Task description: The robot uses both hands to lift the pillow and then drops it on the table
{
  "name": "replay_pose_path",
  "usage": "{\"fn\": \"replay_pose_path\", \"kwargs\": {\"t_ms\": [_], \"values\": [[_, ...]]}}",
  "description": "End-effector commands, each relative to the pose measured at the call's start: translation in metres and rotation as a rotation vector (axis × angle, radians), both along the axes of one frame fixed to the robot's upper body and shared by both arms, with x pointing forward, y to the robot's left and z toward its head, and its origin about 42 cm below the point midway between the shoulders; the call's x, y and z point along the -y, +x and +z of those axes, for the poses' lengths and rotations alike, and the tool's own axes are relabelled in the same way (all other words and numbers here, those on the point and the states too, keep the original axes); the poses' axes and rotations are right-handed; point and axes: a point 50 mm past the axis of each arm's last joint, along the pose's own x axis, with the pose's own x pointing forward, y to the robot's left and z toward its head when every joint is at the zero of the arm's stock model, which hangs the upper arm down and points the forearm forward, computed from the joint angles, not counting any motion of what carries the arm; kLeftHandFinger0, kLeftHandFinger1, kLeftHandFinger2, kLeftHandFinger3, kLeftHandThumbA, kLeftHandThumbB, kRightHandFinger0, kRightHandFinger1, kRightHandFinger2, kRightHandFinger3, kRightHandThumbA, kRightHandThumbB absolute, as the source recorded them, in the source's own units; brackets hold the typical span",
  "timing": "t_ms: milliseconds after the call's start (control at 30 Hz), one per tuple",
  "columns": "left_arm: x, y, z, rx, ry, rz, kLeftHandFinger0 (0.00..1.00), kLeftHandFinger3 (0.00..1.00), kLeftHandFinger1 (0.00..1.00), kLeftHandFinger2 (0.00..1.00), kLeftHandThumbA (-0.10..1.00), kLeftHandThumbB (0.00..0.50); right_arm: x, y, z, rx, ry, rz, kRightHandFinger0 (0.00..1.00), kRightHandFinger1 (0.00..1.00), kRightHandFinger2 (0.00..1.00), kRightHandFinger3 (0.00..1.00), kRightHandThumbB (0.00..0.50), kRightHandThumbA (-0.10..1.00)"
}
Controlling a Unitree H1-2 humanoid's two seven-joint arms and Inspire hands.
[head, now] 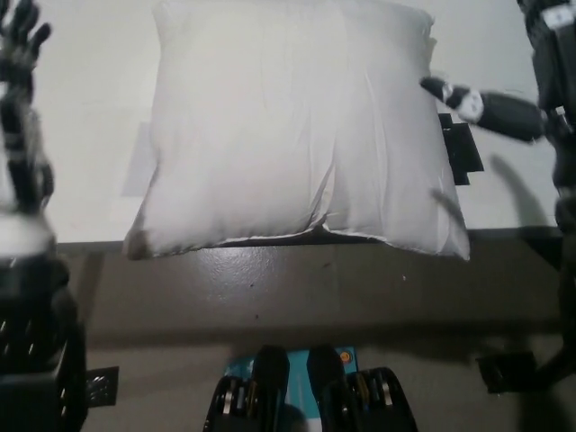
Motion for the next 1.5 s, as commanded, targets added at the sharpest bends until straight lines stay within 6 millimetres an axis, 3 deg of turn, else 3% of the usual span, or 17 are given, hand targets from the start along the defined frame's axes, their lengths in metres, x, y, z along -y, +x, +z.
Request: {"fn": "replay_pose_path", "kwargs": {"t_ms": [0,33,167,200,300,467,600,700,733,800,933,1000,1133,1167,1267,1333,1467], "values": [[-0.006,0.050,0.008,-0.091,-0.004,0.038,1.00,1.00,1.00,1.00,1.00,0.127,-0.012,0.036,0.040,0.026,0.033,-0.040,1.00,1.00,1.00,1.00,0.325,0.97],[-0.007,0.060,0.007,-0.105,-0.013,0.041,1.00,1.00,1.00,1.00,1.00,0.133,-0.013,0.044,0.043,0.010,0.034,-0.038,1.00,1.00,1.00,1.00,0.322,0.96],[-0.010,0.083,0.001,-0.156,-0.046,0.041,1.00,1.00,1.00,1.00,1.00,0.059,-0.017,0.064,0.050,-0.044,0.040,-0.031,1.00,1.00,1.00,1.00,0.301,0.95],[-0.011,0.092,0.002,-0.176,-0.050,0.038,1.00,1.00,1.00,1.00,1.00,0.091,-0.016,0.075,0.055,-0.063,0.057,-0.035,1.00,1.00,1.00,1.00,0.306,0.95],[-0.011,0.106,0.001,-0.210,-0.047,0.042,1.00,1.00,1.00,1.00,1.00,0.106,-0.012,0.094,0.059,-0.096,0.078,-0.045,1.00,1.00,1.00,1.00,0.290,0.95],[-0.009,0.114,-0.005,-0.243,-0.057,0.039,1.00,1.00,1.00,1.00,1.00,0.087,-0.002,0.107,0.052,-0.136,0.090,-0.064,1.00,1.00,1.00,1.00,0.295,0.92],[-0.008,0.118,-0.018,-0.296,-0.075,0.035,1.00,1.00,1.00,1.00,1.00,0.094,0.008,0.122,0.026,-0.220,0.103,-0.093,1.00,1.00,1.00,1.00,0.325,0.92],[-0.009,0.121,-0.028,-0.319,-0.075,0.029,1.00,1.00,1.00,1.00,1.00,0.119,0.012,0.129,0.010,-0.272,0.113,-0.110,1.00,1.00,1.00,1.00,0.320,0.90],[-0.010,0.124,-0.037,-0.349,-0.094,0.021,1.00,1.00,1.00,1.00,1.00,0.120,0.017,0.135,-0.007,-0.330,0.130,-0.123,1.00,1.00,1.00,1.00,0.303,0.88],[-0.013,0.121,-0.046,-0.364,-0.101,0.031,1.00,1.00,1.00,1.00,0.99,0.094,0.019,0.139,-0.025,-0.373,0.144,-0.121,1.00,1.00,1.00,1.00,0.294,0.88],[-0.015,0.128,-0.053,-0.400,-0.082,0.077,1.00,1.00,1.00,1.00,1.00,0.099,0.027,0.143,-0.046,-0.445,0.176,-0.136,1.00,1.00,1.00,1.00,0.277,0.88],[-0.018,0.132,-0.061,-0.423,-0.055,0.116,1.00,1.00,1.00,1.00,1.00,0.095,0.028,0.147,-0.064,-0.493,0.195,-0.150,1.00,1.00,1.00,1.00,0.292,0.88],[-0.020,0.135,-0.069,-0.431,-0.030,0.140,1.00,1.00,1.00,1.00,1.00,0.022,0.027,0.148,-0.080,-0.528,0.167,-0.161,1.00,1.00,1.00,1.00,0.318,0.93],[-0.021,0.136,-0.079,-0.464,-0.031,0.133,1.00,1.00,1.00,1.00,1.00,0.028,0.024,0.146,-0.094,-0.556,0.154,-0.169,1.00,1.00,1.00,1.00,0.314,0.93],[-0.021,0.137,-0.084,-0.480,-0.052,0.124,1.00,1.00,1.00,1.00,1.00,0.038,0.024,0.147,-0.100,-0.569,0.169,-0.157,1.00,1.00,1.00,1.00,0.311,0.93],[-0.022,0.138,-0.089,-0.497,-0.050,0.130,1.00,1.00,1.00,1.00,1.00,0.030,0.024,0.147,-0.104,-0.591,0.183,-0.159,1.00,1.00,1.00,1.00,0.283,0.93],[-0.019,0.138,-0.103,-0.543,-0.069,0.110,1.00,1.00,1.00,1.00,1.00,0.060,0.026,0.146,-0.115,-0.633,0.172,-0.182,1.00,1.00,1.00,1.00,0.266,1.00]]}}
